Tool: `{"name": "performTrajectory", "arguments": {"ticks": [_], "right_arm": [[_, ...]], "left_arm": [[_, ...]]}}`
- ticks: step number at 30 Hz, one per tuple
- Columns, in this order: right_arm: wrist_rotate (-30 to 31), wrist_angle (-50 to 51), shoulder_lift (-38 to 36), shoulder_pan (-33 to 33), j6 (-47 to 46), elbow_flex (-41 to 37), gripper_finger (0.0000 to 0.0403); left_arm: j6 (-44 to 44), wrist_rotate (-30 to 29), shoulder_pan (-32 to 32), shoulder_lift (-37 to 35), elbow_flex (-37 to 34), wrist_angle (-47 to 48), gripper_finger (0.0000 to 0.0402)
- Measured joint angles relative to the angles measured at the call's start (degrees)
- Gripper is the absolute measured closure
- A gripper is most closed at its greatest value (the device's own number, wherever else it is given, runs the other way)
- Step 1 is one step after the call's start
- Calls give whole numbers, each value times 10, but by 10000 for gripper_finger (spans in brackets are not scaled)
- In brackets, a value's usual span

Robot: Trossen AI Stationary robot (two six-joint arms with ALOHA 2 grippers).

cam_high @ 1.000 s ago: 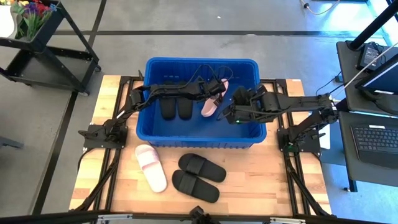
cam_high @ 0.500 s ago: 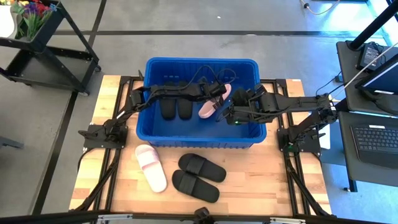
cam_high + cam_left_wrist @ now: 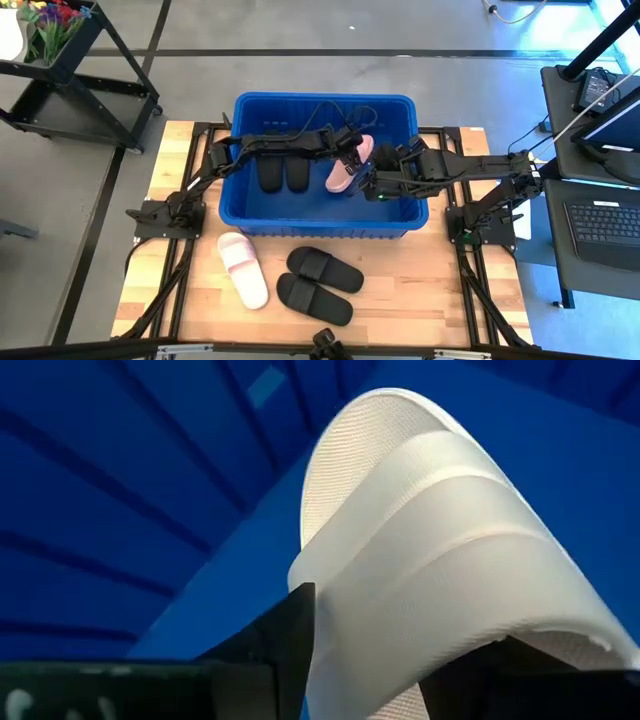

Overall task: Pick and place slides into bin
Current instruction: Put the pink slide into the blue bin

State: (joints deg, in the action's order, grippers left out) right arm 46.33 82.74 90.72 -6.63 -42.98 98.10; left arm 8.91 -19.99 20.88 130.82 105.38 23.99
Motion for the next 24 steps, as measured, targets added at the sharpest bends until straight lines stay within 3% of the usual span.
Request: {"name": "performTrajectory", "arguments": {"ticks": [7,15,24], "right_arm": [[-25,6,0,0,-1,0,221],[-26,6,0,-1,-2,0,221],[-31,7,0,-12,-15,0,221]], "left_arm": [[-29,21,0,-4,6,45,250],[-9,-17,1,-4,7,92,249],[8,-9,-8,-4,7,128,249]]}}
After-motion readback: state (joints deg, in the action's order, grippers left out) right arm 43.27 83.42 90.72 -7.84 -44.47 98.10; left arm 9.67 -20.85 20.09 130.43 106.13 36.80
